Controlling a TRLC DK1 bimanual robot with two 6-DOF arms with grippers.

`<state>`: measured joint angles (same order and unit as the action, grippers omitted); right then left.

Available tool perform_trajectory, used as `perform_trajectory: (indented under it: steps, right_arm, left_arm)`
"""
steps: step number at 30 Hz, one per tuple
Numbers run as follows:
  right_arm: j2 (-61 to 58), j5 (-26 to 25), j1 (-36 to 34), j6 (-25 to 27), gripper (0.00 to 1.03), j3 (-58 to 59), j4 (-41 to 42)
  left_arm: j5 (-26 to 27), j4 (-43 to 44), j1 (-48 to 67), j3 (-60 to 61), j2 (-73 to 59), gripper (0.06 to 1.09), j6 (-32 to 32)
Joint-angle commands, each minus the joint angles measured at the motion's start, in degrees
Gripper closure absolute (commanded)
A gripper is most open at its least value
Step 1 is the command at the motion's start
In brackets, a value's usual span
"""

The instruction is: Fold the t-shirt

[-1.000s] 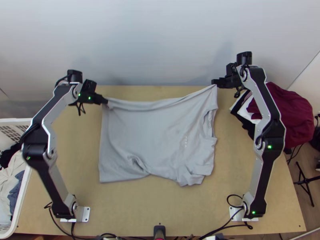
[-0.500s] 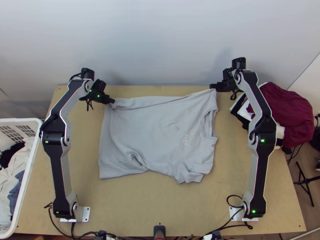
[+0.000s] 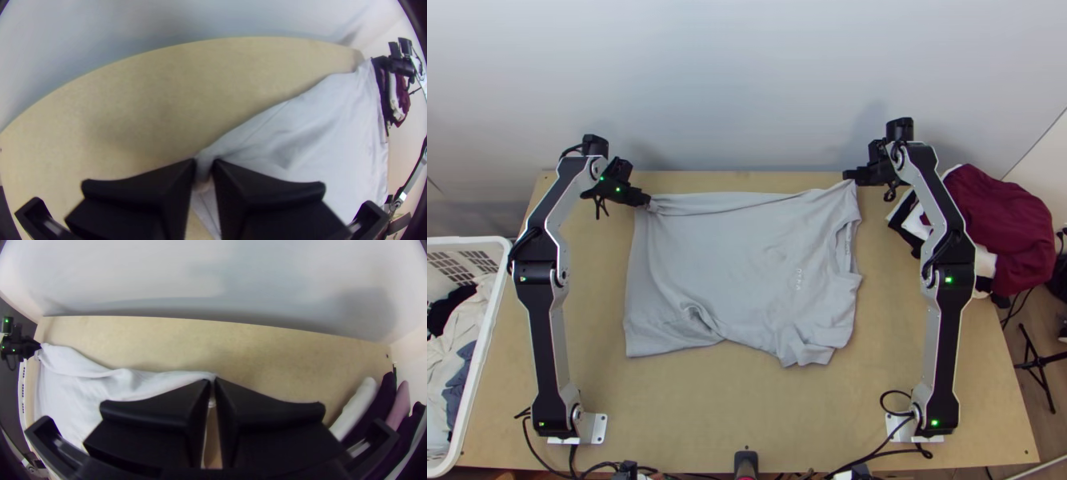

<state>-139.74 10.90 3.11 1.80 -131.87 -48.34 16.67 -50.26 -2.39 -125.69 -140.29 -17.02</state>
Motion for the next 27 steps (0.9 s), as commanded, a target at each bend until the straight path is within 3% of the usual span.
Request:
perform_trajectory:
  steps: [1, 4, 11, 14, 16, 18, 20, 27]
  right_arm:
    - [2.11, -0.09, 0.31, -0.05, 0.47, 0.3, -1.76]
    - [4.83, -0.09, 0.4, 0.22, 0.03, 0.92, -5.01]
    - [15.64, -0.09, -0.65, 0.04, 0.03, 8.12, -5.72]
    - [22.67, -0.17, -0.65, 0.31, 0.03, 15.33, -5.72]
    - [27.77, -0.09, -0.57, 0.57, 0.03, 21.57, -5.8]
    - [33.04, -0.09, -0.13, 1.54, 0.04, 28.25, -6.51]
    - [38.32, -0.17, 1.1, 3.47, 0.04, 35.55, -8.35]
    - [55.81, -1.67, 2.07, 3.29, 0.04, 58.92, -8.7]
  left_arm:
    - [1.09, -5.64, 0.46, -0.43, 1.33, 0.08, -1.18]
    - [5.48, -5.73, -0.07, 0.8, 5.55, 0.1, 0.4]
    - [6.89, -9.15, -1.91, 2.82, 16.89, 0.1, -0.04]
    - [6.71, -8.89, -2.18, 12.57, 26.82, 0.1, -6.54]
    - [6.71, -11.53, -1.56, 19.78, 32.62, 0.11, -14.27]
    - [3.37, -13.55, -0.07, 30.24, 39.21, 0.11, -24.03]
    - [-0.32, -12.93, 0.64, 40.08, 44.93, 0.11, -29.65]
    - [-6.21, -10.56, 4.5, 63.55, 59.87, 0.11, -36.25]
